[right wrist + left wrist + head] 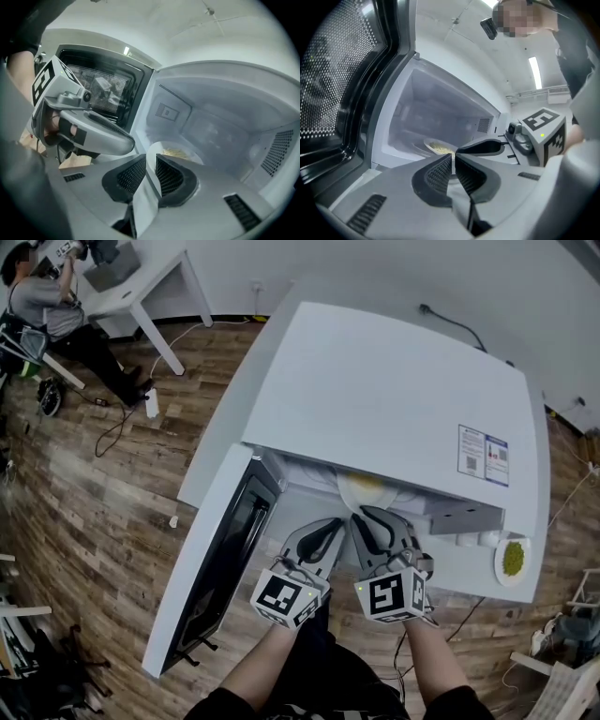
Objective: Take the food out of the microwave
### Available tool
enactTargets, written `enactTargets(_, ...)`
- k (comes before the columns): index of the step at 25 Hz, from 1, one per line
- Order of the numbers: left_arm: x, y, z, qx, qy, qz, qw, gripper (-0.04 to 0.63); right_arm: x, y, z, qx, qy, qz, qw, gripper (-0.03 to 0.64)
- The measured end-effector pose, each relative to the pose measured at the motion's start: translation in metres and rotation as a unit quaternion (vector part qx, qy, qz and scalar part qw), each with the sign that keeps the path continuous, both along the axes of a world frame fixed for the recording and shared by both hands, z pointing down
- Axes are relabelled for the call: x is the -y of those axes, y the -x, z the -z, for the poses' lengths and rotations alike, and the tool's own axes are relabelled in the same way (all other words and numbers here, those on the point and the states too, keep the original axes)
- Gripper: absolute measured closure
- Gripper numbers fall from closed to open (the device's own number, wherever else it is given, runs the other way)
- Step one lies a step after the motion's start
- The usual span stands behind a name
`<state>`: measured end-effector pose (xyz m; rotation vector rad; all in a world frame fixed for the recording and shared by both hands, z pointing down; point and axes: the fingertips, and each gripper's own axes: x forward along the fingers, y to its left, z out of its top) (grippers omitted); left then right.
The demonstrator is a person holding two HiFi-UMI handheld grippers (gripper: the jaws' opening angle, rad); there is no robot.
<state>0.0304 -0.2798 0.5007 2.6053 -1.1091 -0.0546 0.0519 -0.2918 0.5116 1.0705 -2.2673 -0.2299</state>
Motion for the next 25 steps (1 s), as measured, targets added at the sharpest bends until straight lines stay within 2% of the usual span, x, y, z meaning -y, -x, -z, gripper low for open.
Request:
enactTargets(3, -0.001, 0.0, -0.001, -0.002, 0.003, 0.002, 1.0, 0.569, -0.008, -0.001, 0.01, 0.031, -0.009, 0.0, 0.999, 0.543)
enactTargets(5, -0.002, 0.0, -0.001, 0.0, 0.001, 0.003, 1.0, 0.569, -0.013, -0.005, 0.022, 0.091, -0.01, -0.02, 0.996, 0.543)
enactTargets(7, -0.002, 0.0, 0.0, -0.001, 0.0, 0.005, 1.0, 0.569, -0.017, -0.016, 0.026, 0.192, 0.026, -0.071, 0.978, 0.543)
enactTargets(8, -0.002, -0.001, 0.001, -0.002, 0.0, 0.006, 1.0, 0.569, -0.018, -0.024, 0.022, 0.244, 0.056, -0.102, 0.963, 0.543)
enactTargets(9, -0.003, -0.001, 0.002, -0.002, -0.001, 0.005, 1.0, 0.569, -0.018, -0.031, 0.016, 0.296, 0.089, -0.133, 0.942, 0.543)
enactTargets(11, -0.006, -0.003, 0.003, 0.003, -0.005, 0.001, 1.0, 0.569, -0.016, -0.042, 0.004, 0.396, 0.151, -0.185, 0.886, 0.531)
enactTargets(14, -0.012, -0.006, 0.003, 0.019, -0.014, -0.007, 0.9997, 0.569, -0.01, -0.049, -0.003, 0.536, 0.216, -0.233, 0.782, 0.495)
enactTargets(16, -0.014, -0.007, 0.002, 0.027, -0.017, -0.008, 0.9994, 0.569, -0.003, -0.053, -0.003, 0.607, 0.24, -0.249, 0.715, 0.483)
enactTargets(18, -0.016, -0.006, 0.001, 0.029, -0.017, -0.006, 0.9994, 0.569, 0.001, -0.057, -0.008, 0.648, 0.259, -0.27, 0.664, 0.48)
enactTargets(19, -0.016, -0.005, 0.001, 0.028, -0.018, -0.005, 0.9994, 0.569, 0.003, -0.057, -0.011, 0.66, 0.268, -0.278, 0.645, 0.48)
enactTargets(21, -0.017, -0.005, 0.0, 0.026, -0.015, -0.005, 0.9995, 0.569, 0.007, -0.052, -0.011, 0.681, 0.28, -0.273, 0.618, 0.483)
enactTargets(23, -0.018, -0.005, -0.002, 0.018, -0.004, -0.009, 0.9998, 0.569, 0.01, -0.048, -0.007, 0.695, 0.284, -0.262, 0.607, 0.494)
enactTargets(25, -0.019, -0.009, -0.007, 0.008, 0.019, -0.019, 0.9996, 0.569, 0.01, -0.046, -0.007, 0.696, 0.286, -0.262, 0.605, 0.537)
